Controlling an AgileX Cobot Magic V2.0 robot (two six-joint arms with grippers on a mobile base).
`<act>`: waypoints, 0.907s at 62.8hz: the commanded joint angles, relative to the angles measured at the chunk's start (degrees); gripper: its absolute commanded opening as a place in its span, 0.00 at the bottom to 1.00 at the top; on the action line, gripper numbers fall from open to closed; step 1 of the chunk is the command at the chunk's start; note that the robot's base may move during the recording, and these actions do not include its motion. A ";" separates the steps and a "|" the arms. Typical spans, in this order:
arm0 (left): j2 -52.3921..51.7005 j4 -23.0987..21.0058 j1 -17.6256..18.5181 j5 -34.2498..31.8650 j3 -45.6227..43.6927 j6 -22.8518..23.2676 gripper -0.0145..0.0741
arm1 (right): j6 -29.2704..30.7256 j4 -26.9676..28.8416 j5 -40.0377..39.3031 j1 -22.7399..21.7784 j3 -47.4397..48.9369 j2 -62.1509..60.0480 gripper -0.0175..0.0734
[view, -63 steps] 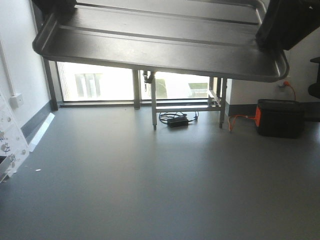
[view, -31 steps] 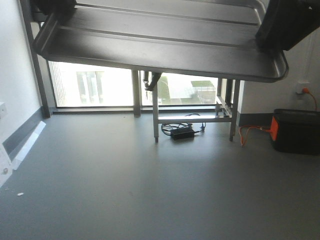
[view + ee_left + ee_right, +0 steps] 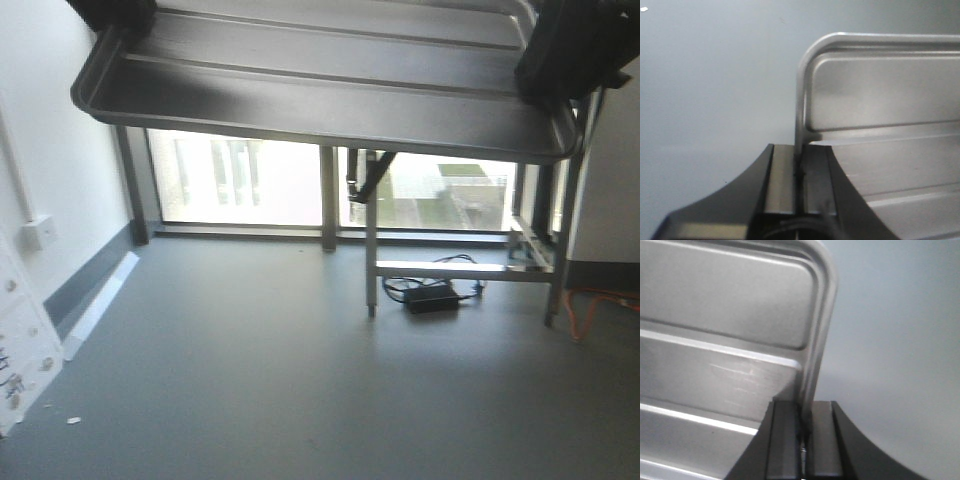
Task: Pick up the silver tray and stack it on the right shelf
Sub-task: 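Hold the tray raised in both grippers while the base drives to the other shelf, then lower the held tray onto the larger silver tray on the shelf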
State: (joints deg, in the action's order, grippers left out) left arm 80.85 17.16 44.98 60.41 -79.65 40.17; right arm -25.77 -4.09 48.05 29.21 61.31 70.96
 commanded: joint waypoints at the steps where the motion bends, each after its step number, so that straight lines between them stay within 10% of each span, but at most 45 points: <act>1: -2.14 2.18 0.32 -2.27 -2.01 0.34 0.06 | 1.53 -0.97 -2.44 -0.05 1.97 -1.53 0.26; 57: 1.92 1.95 0.32 -2.27 -2.01 0.34 0.06 | 1.53 -0.97 -2.44 -0.05 1.97 -1.53 0.26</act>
State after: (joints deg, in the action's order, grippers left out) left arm 83.89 17.74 44.98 60.27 -79.65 40.28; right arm -25.77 -4.31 48.37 29.21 61.31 70.96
